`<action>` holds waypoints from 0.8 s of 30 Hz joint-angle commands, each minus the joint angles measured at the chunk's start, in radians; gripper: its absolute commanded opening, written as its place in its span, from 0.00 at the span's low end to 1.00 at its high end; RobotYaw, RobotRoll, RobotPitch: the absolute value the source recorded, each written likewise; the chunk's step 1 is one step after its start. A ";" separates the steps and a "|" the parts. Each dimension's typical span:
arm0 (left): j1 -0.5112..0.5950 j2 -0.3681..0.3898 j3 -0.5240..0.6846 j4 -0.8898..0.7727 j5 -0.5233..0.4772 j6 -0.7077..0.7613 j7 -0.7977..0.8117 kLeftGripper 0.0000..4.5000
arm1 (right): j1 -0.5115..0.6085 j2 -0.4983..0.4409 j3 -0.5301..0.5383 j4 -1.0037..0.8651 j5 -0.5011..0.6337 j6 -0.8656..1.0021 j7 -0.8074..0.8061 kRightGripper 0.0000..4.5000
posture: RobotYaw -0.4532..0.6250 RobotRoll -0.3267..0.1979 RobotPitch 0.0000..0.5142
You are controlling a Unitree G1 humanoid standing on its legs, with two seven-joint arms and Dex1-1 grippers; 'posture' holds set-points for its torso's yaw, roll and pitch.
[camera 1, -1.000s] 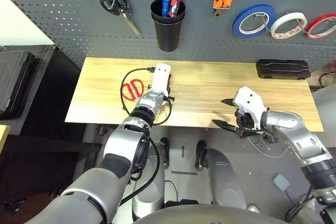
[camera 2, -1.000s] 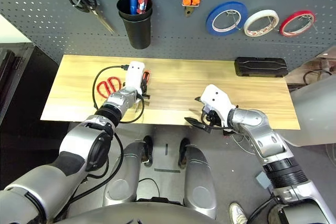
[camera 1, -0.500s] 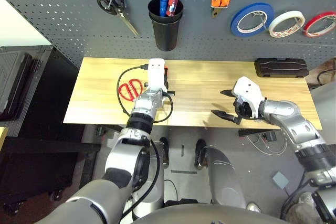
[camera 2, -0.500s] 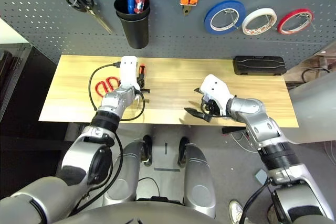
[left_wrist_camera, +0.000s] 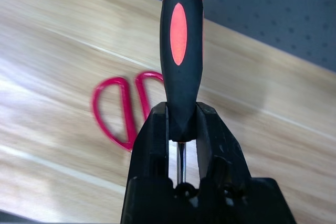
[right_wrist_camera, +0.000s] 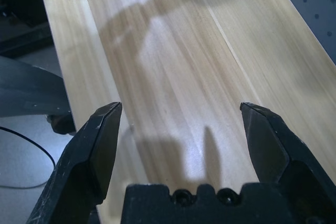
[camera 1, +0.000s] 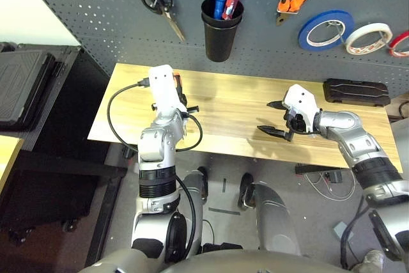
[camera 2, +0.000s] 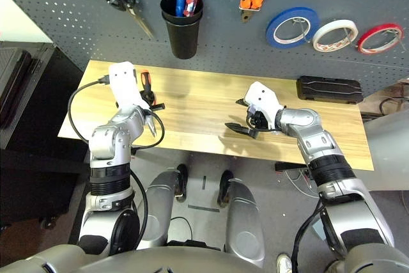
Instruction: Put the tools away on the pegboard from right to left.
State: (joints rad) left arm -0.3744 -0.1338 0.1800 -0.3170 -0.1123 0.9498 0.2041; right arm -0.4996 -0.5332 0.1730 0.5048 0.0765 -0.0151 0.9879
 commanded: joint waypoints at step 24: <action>-0.157 0.094 -0.034 -0.339 -0.248 -0.350 -0.152 0.13 | 0.047 -0.032 -0.361 0.049 0.323 -0.176 0.158 1.00 | 0.76 0.62 0.44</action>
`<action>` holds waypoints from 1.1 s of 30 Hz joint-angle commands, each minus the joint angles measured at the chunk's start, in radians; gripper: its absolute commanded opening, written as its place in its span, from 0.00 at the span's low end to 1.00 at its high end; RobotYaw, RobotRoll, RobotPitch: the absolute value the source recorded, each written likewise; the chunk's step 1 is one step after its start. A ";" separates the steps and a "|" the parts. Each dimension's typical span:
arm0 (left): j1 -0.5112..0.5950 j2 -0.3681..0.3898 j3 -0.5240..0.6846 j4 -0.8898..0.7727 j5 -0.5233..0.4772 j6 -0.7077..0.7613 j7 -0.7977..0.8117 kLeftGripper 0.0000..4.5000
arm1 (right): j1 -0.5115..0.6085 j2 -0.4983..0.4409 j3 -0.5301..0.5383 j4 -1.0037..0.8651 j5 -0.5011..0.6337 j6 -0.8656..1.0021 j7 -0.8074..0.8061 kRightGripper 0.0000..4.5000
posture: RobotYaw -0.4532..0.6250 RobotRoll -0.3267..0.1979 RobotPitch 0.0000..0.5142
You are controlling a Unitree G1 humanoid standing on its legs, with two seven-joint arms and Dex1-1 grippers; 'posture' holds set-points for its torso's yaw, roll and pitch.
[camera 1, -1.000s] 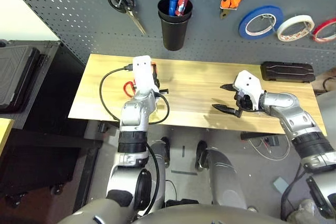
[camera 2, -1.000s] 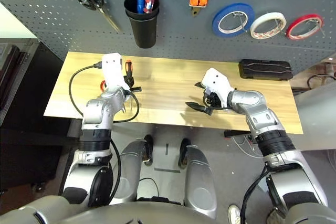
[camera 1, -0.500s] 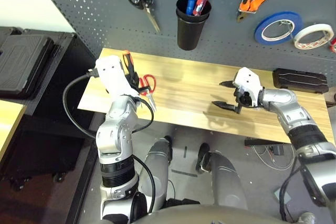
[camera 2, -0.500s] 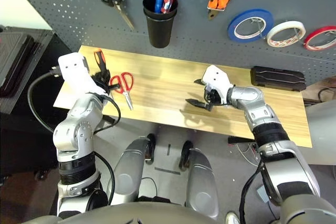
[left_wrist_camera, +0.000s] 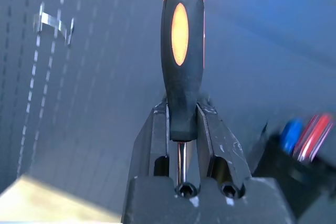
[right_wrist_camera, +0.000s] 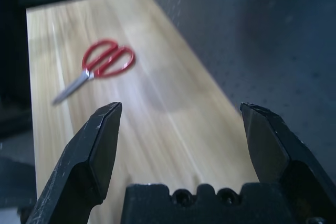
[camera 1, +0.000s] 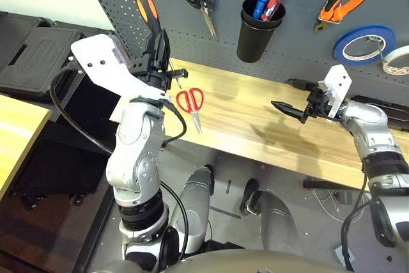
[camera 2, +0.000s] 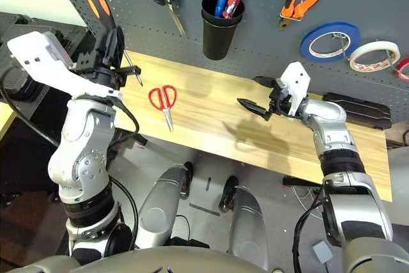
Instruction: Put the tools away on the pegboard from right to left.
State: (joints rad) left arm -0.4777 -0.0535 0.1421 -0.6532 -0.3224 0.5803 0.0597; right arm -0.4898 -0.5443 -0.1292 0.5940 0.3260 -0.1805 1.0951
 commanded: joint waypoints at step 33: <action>-0.535 0.019 -0.041 0.627 -0.044 -0.311 -0.154 0.13 | 0.234 -0.052 -0.314 -0.504 0.412 0.221 -0.001 1.00 | 0.56 0.62 0.39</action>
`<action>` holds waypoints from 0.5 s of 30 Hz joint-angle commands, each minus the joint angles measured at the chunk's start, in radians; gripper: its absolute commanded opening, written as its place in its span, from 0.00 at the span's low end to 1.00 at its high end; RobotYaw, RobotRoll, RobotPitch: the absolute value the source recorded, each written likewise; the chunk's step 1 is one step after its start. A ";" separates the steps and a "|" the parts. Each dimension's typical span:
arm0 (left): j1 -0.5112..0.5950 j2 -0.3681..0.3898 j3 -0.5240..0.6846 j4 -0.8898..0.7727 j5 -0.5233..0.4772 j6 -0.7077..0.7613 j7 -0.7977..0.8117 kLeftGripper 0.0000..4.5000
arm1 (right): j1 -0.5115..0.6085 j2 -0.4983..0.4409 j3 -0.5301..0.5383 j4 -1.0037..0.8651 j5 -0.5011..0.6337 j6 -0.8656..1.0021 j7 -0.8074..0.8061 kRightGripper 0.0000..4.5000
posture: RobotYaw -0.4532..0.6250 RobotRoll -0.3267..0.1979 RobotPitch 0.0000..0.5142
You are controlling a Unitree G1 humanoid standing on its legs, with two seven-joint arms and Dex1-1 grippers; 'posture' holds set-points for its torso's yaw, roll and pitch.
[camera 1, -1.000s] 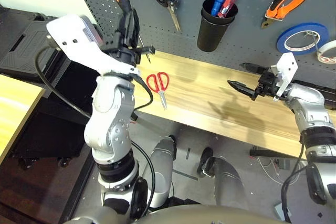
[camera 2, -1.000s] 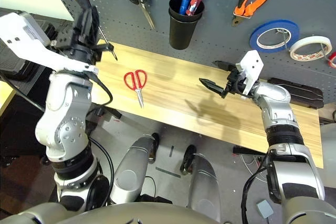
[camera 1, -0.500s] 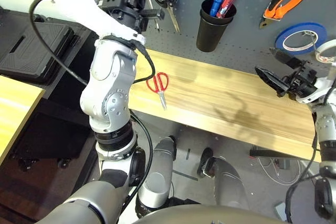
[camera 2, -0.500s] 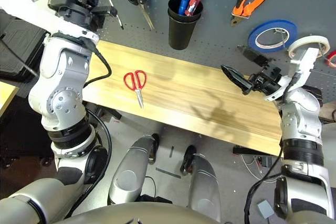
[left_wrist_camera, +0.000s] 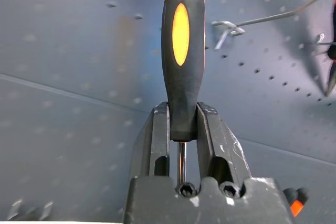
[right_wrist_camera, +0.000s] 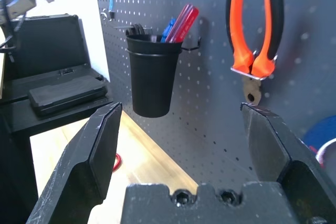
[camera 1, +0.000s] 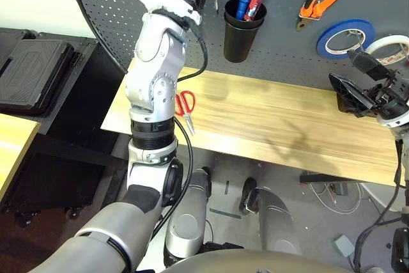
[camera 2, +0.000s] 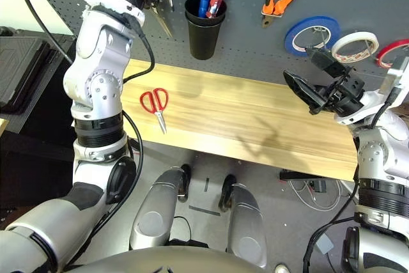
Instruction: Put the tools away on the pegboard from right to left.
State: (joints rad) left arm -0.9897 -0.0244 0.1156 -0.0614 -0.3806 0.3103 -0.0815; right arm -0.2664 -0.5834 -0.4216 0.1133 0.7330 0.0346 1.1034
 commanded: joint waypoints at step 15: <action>-0.089 0.021 -0.034 0.338 0.146 -0.286 -0.045 0.13 | -0.003 0.021 0.009 -0.025 -0.047 -0.056 -0.058 1.00 | 0.54 0.62 0.41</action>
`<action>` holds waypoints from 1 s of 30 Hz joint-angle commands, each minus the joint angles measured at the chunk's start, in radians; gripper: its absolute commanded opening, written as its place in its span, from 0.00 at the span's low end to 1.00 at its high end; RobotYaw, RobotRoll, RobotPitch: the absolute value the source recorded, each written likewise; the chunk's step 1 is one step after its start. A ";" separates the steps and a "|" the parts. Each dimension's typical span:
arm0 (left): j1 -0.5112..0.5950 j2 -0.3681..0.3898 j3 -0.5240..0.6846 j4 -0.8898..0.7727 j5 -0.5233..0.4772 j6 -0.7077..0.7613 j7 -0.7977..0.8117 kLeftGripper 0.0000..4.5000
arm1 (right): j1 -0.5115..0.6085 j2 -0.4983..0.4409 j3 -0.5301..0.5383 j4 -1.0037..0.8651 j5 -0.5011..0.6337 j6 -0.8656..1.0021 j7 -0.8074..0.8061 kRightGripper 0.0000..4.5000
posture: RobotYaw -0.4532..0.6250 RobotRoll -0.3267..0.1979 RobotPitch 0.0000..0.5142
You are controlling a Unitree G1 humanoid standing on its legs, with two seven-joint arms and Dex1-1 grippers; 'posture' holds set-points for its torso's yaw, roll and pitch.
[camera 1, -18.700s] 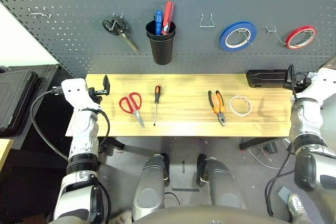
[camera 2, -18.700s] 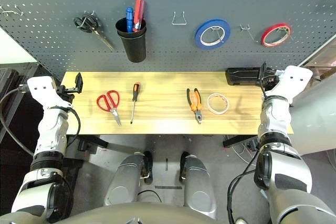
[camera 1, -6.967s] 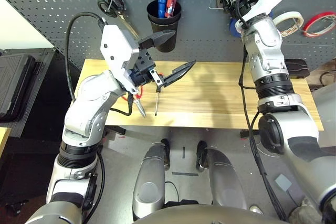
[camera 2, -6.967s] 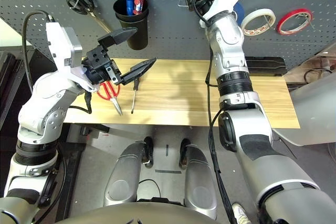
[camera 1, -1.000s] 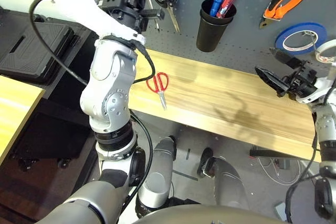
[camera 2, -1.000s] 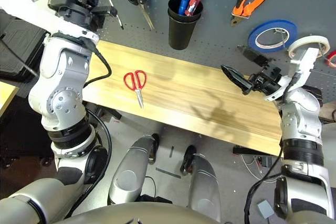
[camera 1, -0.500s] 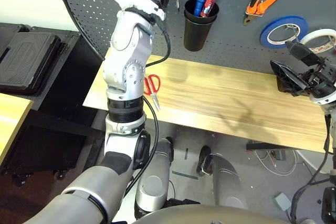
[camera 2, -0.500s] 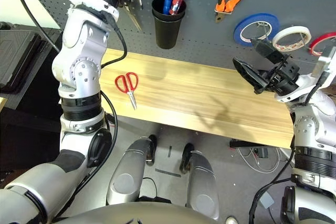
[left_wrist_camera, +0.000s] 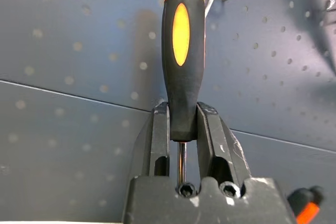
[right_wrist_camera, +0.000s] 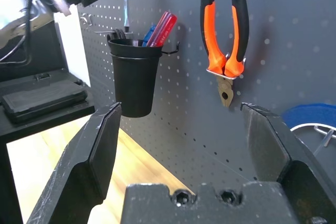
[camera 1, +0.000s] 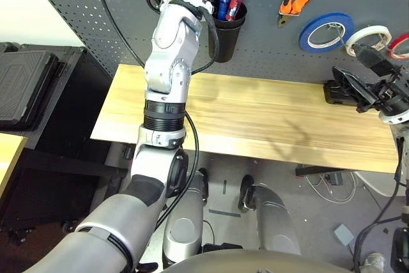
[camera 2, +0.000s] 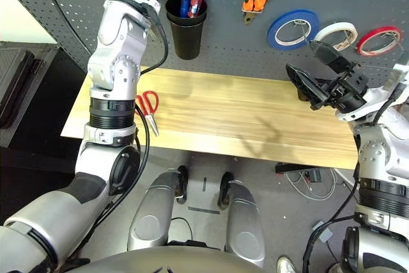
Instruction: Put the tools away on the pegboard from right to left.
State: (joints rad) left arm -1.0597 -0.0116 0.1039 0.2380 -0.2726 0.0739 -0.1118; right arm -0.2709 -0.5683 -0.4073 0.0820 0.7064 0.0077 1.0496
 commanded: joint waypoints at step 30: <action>0.166 0.093 -0.050 -0.318 0.078 0.148 0.005 0.99 | -0.008 0.031 0.115 0.043 -0.109 -0.020 0.016 1.00 | 0.60 0.62 0.44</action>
State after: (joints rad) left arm -0.9233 0.0730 0.0673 -0.0157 -0.1970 0.1760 -0.1072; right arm -0.3084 -0.5286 -0.3126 0.1403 0.6108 -0.0316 1.0500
